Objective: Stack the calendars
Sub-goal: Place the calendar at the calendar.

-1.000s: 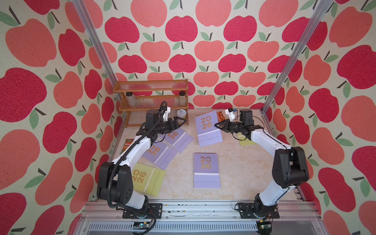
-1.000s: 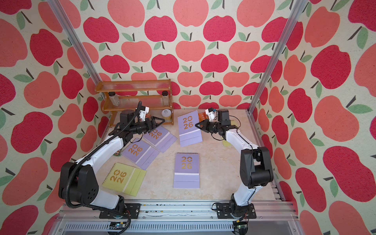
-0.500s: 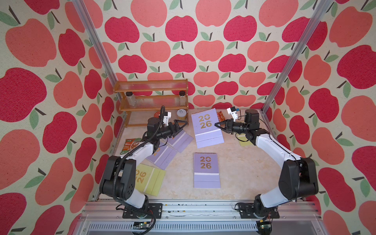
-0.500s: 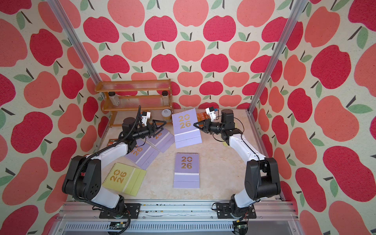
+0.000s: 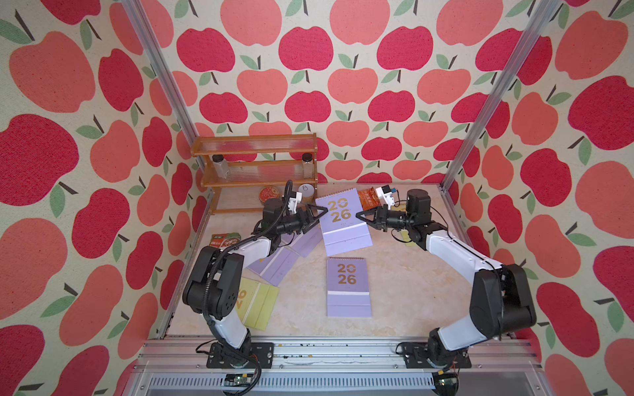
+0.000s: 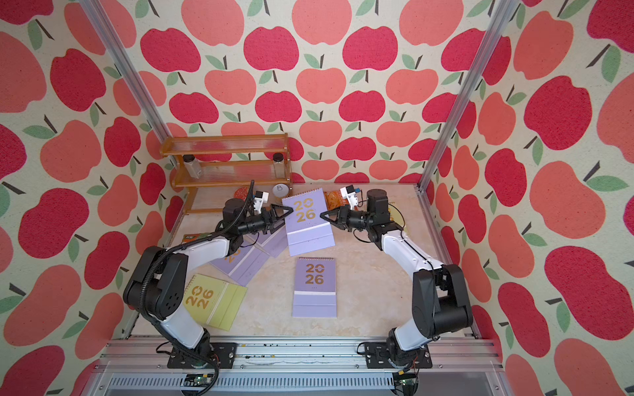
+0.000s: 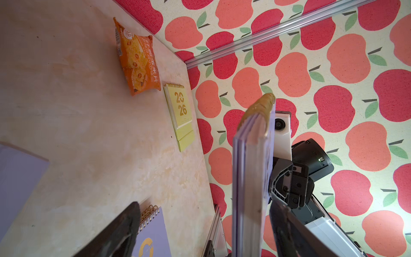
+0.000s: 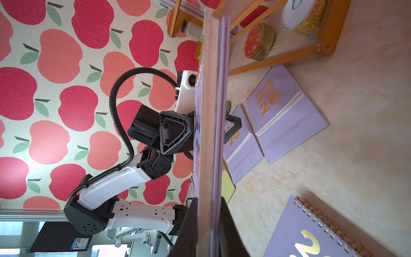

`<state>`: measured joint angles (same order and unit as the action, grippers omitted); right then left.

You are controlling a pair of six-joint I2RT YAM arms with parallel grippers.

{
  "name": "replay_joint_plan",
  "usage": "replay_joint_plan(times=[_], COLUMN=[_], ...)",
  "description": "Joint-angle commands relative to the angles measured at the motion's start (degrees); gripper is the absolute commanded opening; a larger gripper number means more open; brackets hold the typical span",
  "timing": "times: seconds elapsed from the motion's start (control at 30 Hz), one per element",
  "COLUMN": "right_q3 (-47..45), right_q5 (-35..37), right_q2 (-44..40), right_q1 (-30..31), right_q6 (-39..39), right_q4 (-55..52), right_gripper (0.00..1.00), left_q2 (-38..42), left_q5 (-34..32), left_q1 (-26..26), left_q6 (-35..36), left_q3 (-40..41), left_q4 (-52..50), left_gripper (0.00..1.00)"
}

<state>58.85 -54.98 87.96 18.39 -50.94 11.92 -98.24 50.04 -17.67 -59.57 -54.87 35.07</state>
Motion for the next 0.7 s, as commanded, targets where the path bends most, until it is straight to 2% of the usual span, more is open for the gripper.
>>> replay_joint_plan(times=[0.0,0.13,0.3,0.37,0.6,0.67], right_q3=[-1.04,-2.06,-2.53,-1.93,-2.42,-2.12], right_q5=[-0.57,-0.25,1.62,2.62,2.77,2.53], right_q2=[-0.78,-0.08,-0.03,-0.19,-0.25,-0.15], right_q1=[0.46,0.83,1.11,1.32,1.73,1.73], right_q6=[0.49,0.73,3.36,5.98,7.02,8.06], right_q4=[2.24,2.84,-0.25,-3.64,-4.43,-5.44], right_gripper=[0.00,0.00,0.00,0.01,0.03,0.13], left_q2=[-0.90,-1.59,-2.05,-2.22,-1.81,-1.46], left_q5=[1.26,1.54,2.07,2.33,2.83,3.83], left_q1=[0.27,0.25,0.20,0.18,0.09,0.22], left_q6=[-1.84,-4.00,-6.43,-6.43,-5.56,-5.39], left_q3=[-2.34,-2.22,-1.37,-1.41,-1.87,-2.39], left_q4=[3.78,6.21,10.00,9.72,8.44,8.40], left_gripper=[0.86,0.72,0.32,0.21,0.02,0.00])
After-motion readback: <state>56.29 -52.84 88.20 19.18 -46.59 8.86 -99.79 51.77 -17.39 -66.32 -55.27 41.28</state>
